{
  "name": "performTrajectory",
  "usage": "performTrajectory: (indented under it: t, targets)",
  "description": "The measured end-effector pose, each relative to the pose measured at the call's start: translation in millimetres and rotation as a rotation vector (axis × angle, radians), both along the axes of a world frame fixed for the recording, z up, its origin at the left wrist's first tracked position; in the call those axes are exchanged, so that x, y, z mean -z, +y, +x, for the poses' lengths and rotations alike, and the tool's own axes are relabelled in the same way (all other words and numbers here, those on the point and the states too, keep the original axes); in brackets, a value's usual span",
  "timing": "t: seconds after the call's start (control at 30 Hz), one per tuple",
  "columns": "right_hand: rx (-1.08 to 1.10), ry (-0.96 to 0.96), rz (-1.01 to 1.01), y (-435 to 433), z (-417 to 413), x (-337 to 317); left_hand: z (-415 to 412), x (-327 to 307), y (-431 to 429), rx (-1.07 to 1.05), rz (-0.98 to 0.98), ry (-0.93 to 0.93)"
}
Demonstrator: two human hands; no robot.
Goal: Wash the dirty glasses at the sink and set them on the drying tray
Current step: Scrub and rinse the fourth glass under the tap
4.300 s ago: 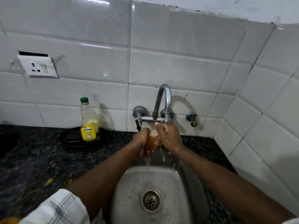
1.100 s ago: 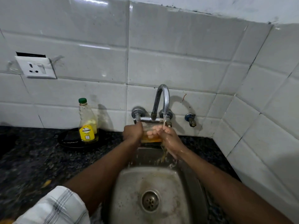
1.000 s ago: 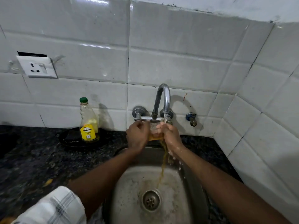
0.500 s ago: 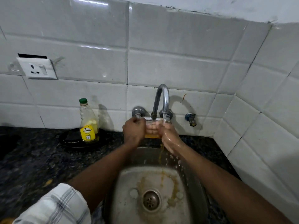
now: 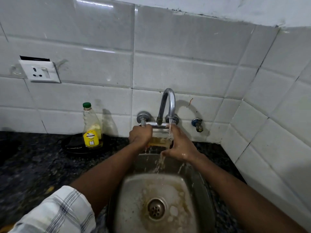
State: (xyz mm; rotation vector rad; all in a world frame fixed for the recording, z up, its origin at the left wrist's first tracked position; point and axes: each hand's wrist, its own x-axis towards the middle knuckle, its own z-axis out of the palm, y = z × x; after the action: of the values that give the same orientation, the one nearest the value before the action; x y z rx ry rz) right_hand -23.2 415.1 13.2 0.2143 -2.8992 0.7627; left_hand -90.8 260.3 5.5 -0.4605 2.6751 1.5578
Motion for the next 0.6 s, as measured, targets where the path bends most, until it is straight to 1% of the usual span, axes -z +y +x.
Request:
performTrajectory:
  t: [0.07,0.1,0.13,0.2,0.27,0.3,0.33,0.37,0.4,0.43,0.5,0.53,0.57,0.6]
  targets:
    - [-0.033,0.076,0.34,-5.2,-4.5,-2.8,6.4,-6.7,6.7,0.045,-0.079,0.028]
    - [-0.04,0.098,0.435,-8.2,-6.0,-5.7,10.4,-7.7,10.6,0.071,-0.095,0.065]
    - [-0.045,0.11,0.464,-10.0,-7.9,-9.0,14.5,-7.1,14.0,0.113,-0.1,0.113]
    - [-0.065,0.065,0.394,-9.7,-9.1,-17.0,26.0,-5.6,14.1,0.206,-0.081,0.312]
    - [-0.098,-0.06,0.219,-6.4,-10.0,-24.6,31.1,0.6,2.8,0.354,-0.057,0.66]
    - [-0.131,-0.114,0.142,-5.7,-10.3,-27.8,28.8,4.7,-3.5,0.436,-0.111,0.815]
    - [-0.153,-0.14,0.105,-6.5,-10.1,-28.2,24.6,7.9,-8.2,0.481,-0.158,0.896]
    - [-0.145,-0.129,0.113,-8.9,-9.7,-27.4,21.8,8.4,-8.8,0.484,-0.184,0.907]
    - [-0.104,-0.079,0.146,-12.2,-10.0,-24.9,21.6,6.5,-7.2,0.451,-0.177,0.867]
    - [-0.041,0.004,0.21,-15.7,-9.9,-22.3,22.9,-0.7,-3.2,0.399,-0.157,0.777]
    - [0.04,0.196,0.403,-20.0,-11.1,-14.4,19.3,-16.4,9.0,0.301,-0.155,0.468]
    - [0.043,0.239,0.466,-19.7,-13.0,-10.5,17.5,-19.2,13.1,0.27,-0.149,0.339]
    - [0.037,0.237,0.484,-18.7,-14.7,-9.7,17.3,-19.2,15.0,0.259,-0.137,0.283]
    - [0.023,0.202,0.463,-17.3,-15.5,-11.9,17.3,-16.6,14.4,0.263,-0.13,0.303]
